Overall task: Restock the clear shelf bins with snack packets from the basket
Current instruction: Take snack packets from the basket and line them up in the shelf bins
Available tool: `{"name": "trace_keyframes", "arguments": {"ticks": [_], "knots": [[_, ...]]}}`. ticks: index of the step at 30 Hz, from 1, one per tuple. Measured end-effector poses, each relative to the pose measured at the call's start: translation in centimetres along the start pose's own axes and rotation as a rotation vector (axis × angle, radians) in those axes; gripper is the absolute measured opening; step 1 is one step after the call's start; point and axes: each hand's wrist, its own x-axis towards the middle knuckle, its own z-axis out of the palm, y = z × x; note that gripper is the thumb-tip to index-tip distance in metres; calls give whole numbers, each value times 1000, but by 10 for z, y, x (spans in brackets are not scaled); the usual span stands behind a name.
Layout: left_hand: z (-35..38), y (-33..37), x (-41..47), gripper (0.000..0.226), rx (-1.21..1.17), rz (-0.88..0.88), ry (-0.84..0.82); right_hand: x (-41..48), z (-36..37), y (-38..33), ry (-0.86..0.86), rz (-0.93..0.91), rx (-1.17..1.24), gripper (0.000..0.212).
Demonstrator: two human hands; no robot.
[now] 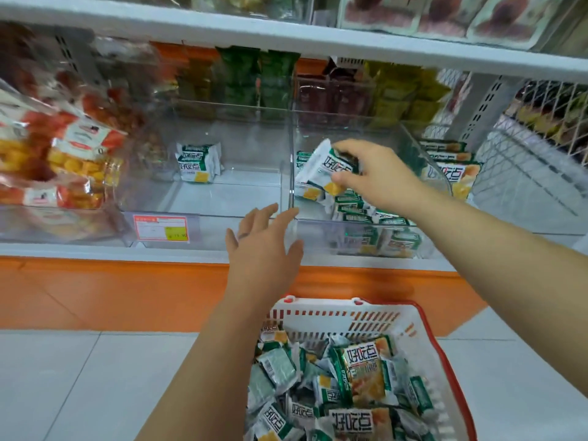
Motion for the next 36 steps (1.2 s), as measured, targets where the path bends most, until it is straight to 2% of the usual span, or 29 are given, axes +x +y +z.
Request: {"name": "trace_keyframes", "arguments": {"ticks": [3,7,14,22,30,33,36], "knots": [[3,-3,5,53,36,10,-70,35,28,11,29,76,-3,41],[2,-8,11,50,52,21,-82,61,57,33,-22,155,19,37],[3,-10,14,47,66,24,-76,84,84,56,-148,134,3,21],[0,-7,15,47,69,16,-81,92,87,72,-154,58,-114,23],[1,-7,16,45,78,10,-83,82,75,78,-178,95,-223,29],[3,-4,15,45,77,15,-21,62,62,73,-96,78,-140,28],[8,2,8,37,11,103,226,19,47,59,95,-16,-15,19]]}}
